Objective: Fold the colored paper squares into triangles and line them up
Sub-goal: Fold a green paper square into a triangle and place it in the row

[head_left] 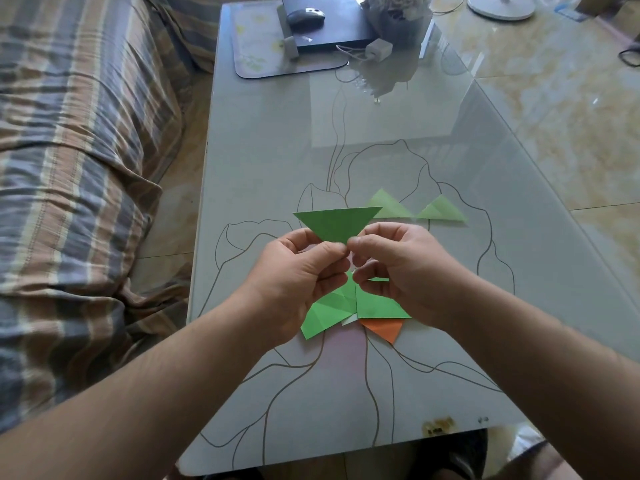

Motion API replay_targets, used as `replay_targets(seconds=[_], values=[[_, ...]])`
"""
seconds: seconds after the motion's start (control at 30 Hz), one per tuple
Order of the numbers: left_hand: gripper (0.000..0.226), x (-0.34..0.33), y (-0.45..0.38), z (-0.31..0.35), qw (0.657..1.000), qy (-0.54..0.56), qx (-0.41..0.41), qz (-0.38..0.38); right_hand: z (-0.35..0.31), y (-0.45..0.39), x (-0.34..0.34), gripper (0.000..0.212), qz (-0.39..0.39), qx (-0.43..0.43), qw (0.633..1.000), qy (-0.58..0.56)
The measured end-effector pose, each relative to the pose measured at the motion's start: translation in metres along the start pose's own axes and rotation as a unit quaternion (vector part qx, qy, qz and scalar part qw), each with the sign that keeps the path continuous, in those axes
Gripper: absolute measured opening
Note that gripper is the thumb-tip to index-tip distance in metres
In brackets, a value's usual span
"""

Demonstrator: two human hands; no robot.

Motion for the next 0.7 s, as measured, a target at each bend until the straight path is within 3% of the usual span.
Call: replay_targets(seconds=[0.2,0.5,0.7], values=[[0.008,-0.0015,0.0007,-0.0014,0.999,-0.053,-0.006,-0.004,-0.0002,-0.0012,0.0010,0.026,0.004,-0.004,1.000,-0.030],[0.012,0.0000,-0.0002,-0.0016,0.997,-0.070,-0.021,-0.004,0.0004,-0.0006,0.0005,0.026,0.008,0.009,1.000,0.016],[0.028,0.0025,-0.0011,-0.0017,0.997,-0.075,-0.026,0.006,0.0009,0.0001,0.0011,0.025,0.002,0.004,1.000,-0.009]])
Point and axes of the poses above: each hand's wrist, its own y-axis away from the middle knuckle, its own x-axis out of the back of the hand, z = x × y, the point moved 2 cm from there along -y, towards the middle knuckle, and after that the axes turned 14 degrees about -z, right-handed, at the moved point
